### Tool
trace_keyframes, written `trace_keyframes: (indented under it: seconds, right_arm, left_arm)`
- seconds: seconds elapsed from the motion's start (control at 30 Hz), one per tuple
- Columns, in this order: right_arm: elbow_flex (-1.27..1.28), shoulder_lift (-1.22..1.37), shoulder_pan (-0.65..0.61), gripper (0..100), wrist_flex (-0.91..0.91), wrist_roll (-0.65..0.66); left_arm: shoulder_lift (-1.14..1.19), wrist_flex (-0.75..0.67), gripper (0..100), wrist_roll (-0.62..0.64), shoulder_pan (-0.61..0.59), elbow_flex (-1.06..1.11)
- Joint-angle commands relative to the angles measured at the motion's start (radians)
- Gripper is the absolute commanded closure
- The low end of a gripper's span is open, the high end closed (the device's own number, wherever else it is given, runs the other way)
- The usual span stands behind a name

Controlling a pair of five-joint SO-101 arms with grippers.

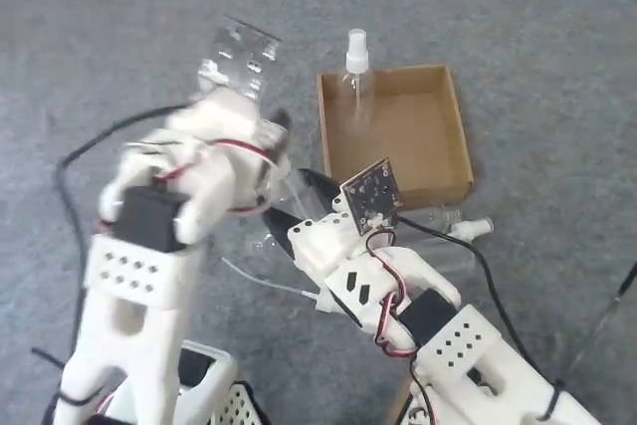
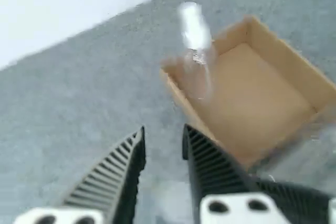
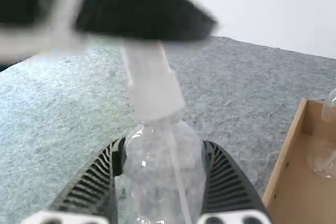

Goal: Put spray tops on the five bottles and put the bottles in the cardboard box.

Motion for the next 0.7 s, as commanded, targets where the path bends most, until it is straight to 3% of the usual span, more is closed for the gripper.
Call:
trace_keyframes:
  seconds: [0.0,0.23,0.4,0.53,0.67]
  right_arm:
    - [-0.011,-0.019,0.012,99.2,-0.027,-0.012]
    - [-0.011,-0.019,0.012,99.2,-0.027,-0.012]
    - [-0.011,-0.019,0.012,99.2,-0.027,-0.012]
    - [-0.011,-0.019,0.012,99.2,-0.027,-0.012]
    - [-0.011,-0.019,0.012,99.2,-0.027,-0.012]
  left_arm:
    - [-0.003,0.044,90,-0.009,-0.100,-0.134]
    - [-0.002,0.038,90,-0.012,-0.115,-0.005]
    - [-0.002,-0.023,90,-0.012,-0.049,0.074]
    - [-0.003,-0.029,90,-0.012,-0.015,0.065]
    - [-0.005,-0.018,90,-0.011,-0.058,-0.010]
